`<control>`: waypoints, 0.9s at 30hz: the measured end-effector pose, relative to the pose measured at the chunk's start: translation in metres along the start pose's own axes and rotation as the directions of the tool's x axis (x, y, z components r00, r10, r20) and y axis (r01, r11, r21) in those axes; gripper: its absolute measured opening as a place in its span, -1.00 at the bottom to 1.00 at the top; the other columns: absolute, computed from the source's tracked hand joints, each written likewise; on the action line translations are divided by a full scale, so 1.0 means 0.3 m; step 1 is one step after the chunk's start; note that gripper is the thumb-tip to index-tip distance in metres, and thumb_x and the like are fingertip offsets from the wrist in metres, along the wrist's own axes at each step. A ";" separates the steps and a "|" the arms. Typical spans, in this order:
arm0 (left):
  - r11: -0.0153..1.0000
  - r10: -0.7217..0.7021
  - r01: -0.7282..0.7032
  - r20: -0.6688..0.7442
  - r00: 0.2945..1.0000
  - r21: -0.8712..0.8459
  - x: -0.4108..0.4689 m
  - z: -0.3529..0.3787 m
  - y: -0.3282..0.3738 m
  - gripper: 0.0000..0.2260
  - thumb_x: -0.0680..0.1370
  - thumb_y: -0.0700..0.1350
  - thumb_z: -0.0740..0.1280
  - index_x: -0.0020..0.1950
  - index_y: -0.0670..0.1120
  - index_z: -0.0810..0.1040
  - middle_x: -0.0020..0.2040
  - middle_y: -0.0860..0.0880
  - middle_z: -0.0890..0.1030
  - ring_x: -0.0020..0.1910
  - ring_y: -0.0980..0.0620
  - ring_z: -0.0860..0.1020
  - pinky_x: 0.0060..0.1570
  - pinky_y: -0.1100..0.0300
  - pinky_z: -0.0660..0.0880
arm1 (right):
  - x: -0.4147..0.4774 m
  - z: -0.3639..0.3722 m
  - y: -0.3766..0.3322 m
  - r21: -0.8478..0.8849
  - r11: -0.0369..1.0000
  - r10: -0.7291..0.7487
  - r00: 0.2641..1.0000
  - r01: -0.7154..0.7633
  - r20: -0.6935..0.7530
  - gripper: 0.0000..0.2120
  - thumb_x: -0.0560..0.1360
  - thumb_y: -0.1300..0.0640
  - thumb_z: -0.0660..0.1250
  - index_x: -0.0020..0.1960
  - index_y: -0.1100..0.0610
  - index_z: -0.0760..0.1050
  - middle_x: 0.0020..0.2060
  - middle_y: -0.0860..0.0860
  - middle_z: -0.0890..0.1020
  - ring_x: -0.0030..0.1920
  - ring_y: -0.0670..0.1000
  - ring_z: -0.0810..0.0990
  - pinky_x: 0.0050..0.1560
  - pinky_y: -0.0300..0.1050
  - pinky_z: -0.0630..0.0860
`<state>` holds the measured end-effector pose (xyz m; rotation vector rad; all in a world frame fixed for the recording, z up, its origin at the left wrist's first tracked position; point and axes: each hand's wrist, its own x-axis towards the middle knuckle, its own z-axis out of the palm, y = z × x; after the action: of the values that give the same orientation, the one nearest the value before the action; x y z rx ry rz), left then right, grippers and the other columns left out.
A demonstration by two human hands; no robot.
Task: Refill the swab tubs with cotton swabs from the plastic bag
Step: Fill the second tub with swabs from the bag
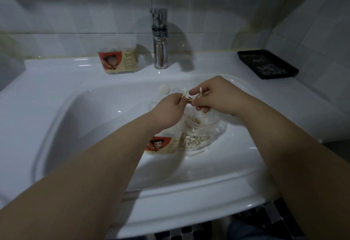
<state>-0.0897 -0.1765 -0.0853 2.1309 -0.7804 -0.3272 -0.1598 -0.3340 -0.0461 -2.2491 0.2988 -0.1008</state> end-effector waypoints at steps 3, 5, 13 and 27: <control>0.998 0.034 -0.036 0.027 0.999 0.054 0.001 -0.002 -0.003 -0.69 0.74 -0.04 0.07 0.09 -0.13 0.56 -0.11 -0.01 0.56 -0.27 0.15 0.44 -0.35 0.42 0.33 | -0.001 -0.002 -0.005 0.059 0.998 -0.035 0.999 0.037 -0.031 -0.69 0.46 0.30 0.52 0.20 0.17 0.65 -0.27 0.09 0.75 -0.27 -0.04 0.69 -0.24 -0.19 0.62; 0.998 0.044 -0.045 0.027 0.999 0.046 0.001 -0.002 -0.008 -0.71 0.74 -0.04 0.07 0.05 -0.08 0.55 -0.12 0.05 0.55 -0.26 0.19 0.44 -0.35 0.50 0.32 | 0.000 -0.002 -0.005 0.055 0.998 -0.038 0.998 0.040 -0.042 -0.69 0.46 0.30 0.52 0.19 0.18 0.65 -0.27 0.09 0.75 -0.26 -0.03 0.70 -0.20 -0.17 0.64; 0.994 -0.003 -0.008 -0.099 0.995 -0.107 0.012 0.007 -0.021 -0.74 0.74 -0.11 0.05 0.03 -0.10 0.51 -0.11 0.08 0.57 -0.22 0.23 0.46 -0.34 0.52 0.32 | 0.009 -0.004 0.009 0.000 0.999 0.044 0.999 -0.044 -0.021 -0.69 0.45 0.24 0.54 0.19 0.15 0.65 -0.32 0.08 0.74 -0.25 0.03 0.73 -0.17 -0.12 0.66; 0.813 -0.006 0.065 0.103 0.995 -0.579 -0.012 0.022 0.012 -0.71 0.75 -0.12 0.08 0.19 -0.24 0.55 -0.02 -0.19 0.67 -0.09 -0.09 0.70 -0.03 0.06 0.66 | 0.010 0.047 -0.031 0.536 0.843 0.031 0.988 0.056 -0.152 -0.73 0.46 0.34 0.52 0.14 0.19 0.65 -0.18 0.26 0.71 -0.32 0.09 0.61 -0.14 -0.07 0.65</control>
<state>-0.0971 -0.1801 -0.0867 1.5528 -0.5934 -0.6104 -0.1527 -0.3186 -0.0481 -1.6805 0.2955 -0.3288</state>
